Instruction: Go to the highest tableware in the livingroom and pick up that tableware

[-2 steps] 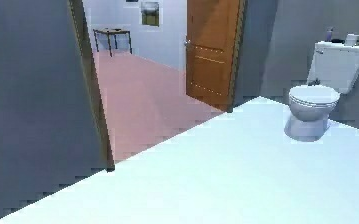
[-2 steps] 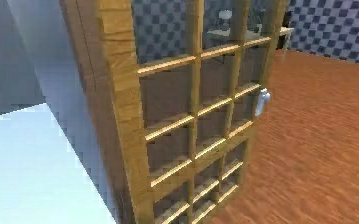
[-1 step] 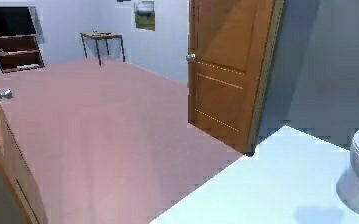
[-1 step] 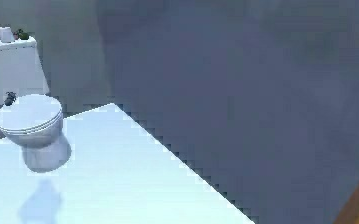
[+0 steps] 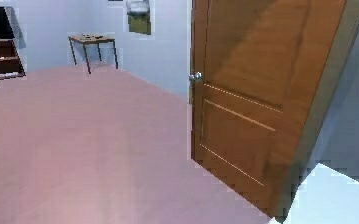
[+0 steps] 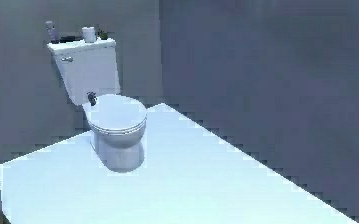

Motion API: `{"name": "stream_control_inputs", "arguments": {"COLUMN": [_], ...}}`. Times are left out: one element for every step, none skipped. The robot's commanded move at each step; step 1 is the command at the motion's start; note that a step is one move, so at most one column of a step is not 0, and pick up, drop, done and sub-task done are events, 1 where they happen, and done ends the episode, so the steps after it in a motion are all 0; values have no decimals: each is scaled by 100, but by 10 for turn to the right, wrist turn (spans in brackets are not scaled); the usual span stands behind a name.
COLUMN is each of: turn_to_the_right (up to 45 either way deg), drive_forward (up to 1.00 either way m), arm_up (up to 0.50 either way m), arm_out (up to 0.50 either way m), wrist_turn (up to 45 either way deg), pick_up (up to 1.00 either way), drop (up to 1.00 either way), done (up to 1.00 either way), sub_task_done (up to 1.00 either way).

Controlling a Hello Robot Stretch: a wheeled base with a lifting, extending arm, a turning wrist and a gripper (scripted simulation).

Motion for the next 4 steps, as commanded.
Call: {"name": "stream_control_inputs", "arguments": {"turn_to_the_right": [-270,0,-30,0], "drive_forward": [0,100,0,100], "arm_up": [0,0,0,0], "arm_out": [0,0,0,0], "wrist_turn": [0,0,0,0], "pick_up": [0,0,0,0], "drop": [0,0,0,0], "done": [0,0,0,0], "sub_task_done": [0,0,0,0]}}
